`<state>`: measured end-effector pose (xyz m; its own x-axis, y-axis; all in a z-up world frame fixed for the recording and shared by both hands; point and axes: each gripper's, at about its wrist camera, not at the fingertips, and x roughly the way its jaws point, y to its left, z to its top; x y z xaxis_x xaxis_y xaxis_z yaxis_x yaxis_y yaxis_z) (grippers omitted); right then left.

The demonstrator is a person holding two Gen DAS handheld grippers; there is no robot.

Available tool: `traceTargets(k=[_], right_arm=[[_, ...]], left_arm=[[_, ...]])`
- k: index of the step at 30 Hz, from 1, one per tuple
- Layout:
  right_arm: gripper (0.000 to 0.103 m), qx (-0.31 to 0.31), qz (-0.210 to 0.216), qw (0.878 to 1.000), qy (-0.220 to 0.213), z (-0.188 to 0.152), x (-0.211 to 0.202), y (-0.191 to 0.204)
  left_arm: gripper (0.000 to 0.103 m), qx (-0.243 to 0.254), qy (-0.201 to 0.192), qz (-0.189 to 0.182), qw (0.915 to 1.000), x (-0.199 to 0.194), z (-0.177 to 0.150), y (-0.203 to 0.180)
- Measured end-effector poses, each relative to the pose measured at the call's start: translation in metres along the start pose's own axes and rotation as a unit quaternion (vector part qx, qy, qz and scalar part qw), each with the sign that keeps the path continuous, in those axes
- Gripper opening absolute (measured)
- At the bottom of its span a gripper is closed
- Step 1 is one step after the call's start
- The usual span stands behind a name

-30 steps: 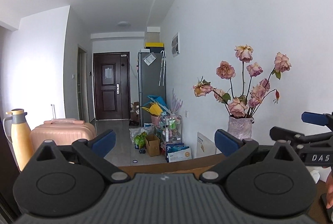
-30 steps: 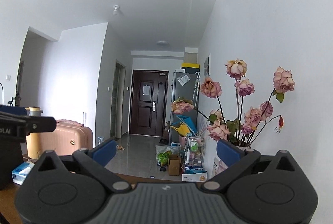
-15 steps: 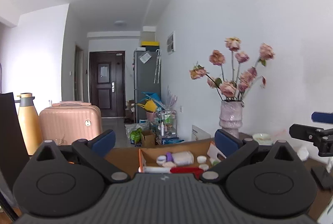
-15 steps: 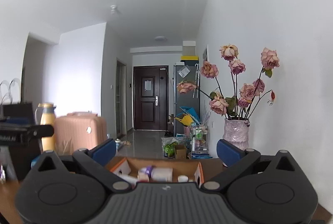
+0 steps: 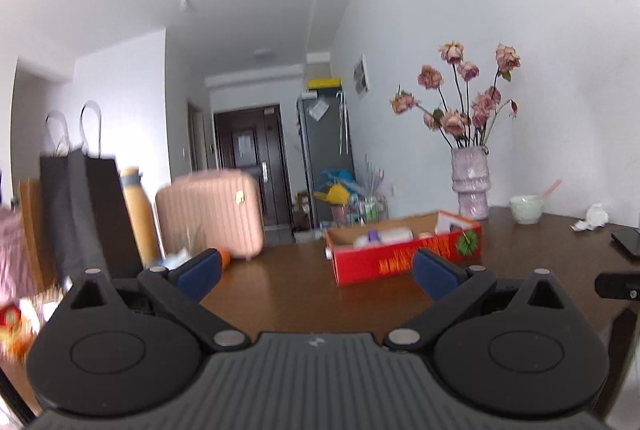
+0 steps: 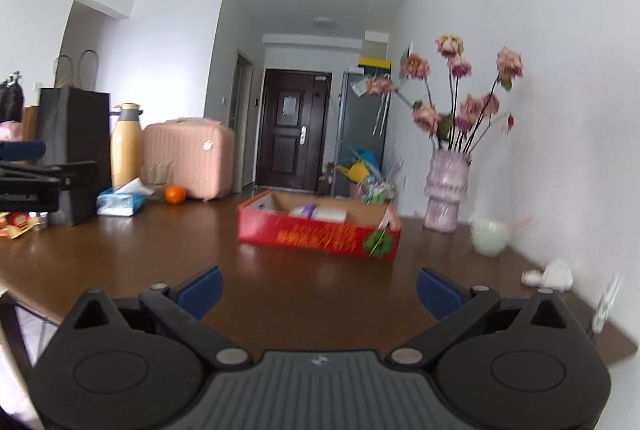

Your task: Organize rigid objects

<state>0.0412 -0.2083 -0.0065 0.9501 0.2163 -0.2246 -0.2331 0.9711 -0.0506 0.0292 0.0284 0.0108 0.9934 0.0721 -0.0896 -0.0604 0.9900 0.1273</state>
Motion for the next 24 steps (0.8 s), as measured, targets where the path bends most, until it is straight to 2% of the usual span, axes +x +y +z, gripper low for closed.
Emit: traceTargets(k=[3, 6, 8, 10, 14, 17, 24], right_arm=[[0.103, 0.02, 0.001, 1.0, 0.007, -0.018, -0.021, 0.007], [0.103, 0.057, -0.01, 0.998, 0.016, -0.03, -0.039, 0.004], [0.103, 0.08, -0.019, 0.997, 0.009, -0.037, -0.053, 0.003], [0.103, 0.09, -0.018, 0.996, -0.002, -0.04, -0.057, 0.004], [0.103, 0.075, 0.011, 0.997, 0.026, -0.039, -0.045, 0.018], [0.103, 0.06, 0.018, 0.998, 0.021, -0.037, -0.046, 0.024], [0.103, 0.069, 0.012, 0.997, 0.013, -0.033, -0.048, 0.021]], left_arm=[[0.103, -0.008, 0.021, 0.002, 0.9997, -0.017, -0.02, -0.005], [0.103, 0.0, 0.04, -0.025, 0.9989, -0.029, -0.03, -0.013], [0.103, -0.016, 0.043, -0.045, 0.998, -0.036, -0.032, -0.011], [0.103, -0.03, 0.043, -0.047, 0.9975, -0.04, -0.033, -0.008], [0.103, -0.049, 0.046, -0.034, 0.9972, -0.038, -0.032, -0.001], [0.103, -0.053, 0.045, -0.033, 0.997, -0.039, -0.031, 0.001], [0.103, -0.053, 0.043, -0.039, 0.9969, -0.041, -0.029, -0.003]])
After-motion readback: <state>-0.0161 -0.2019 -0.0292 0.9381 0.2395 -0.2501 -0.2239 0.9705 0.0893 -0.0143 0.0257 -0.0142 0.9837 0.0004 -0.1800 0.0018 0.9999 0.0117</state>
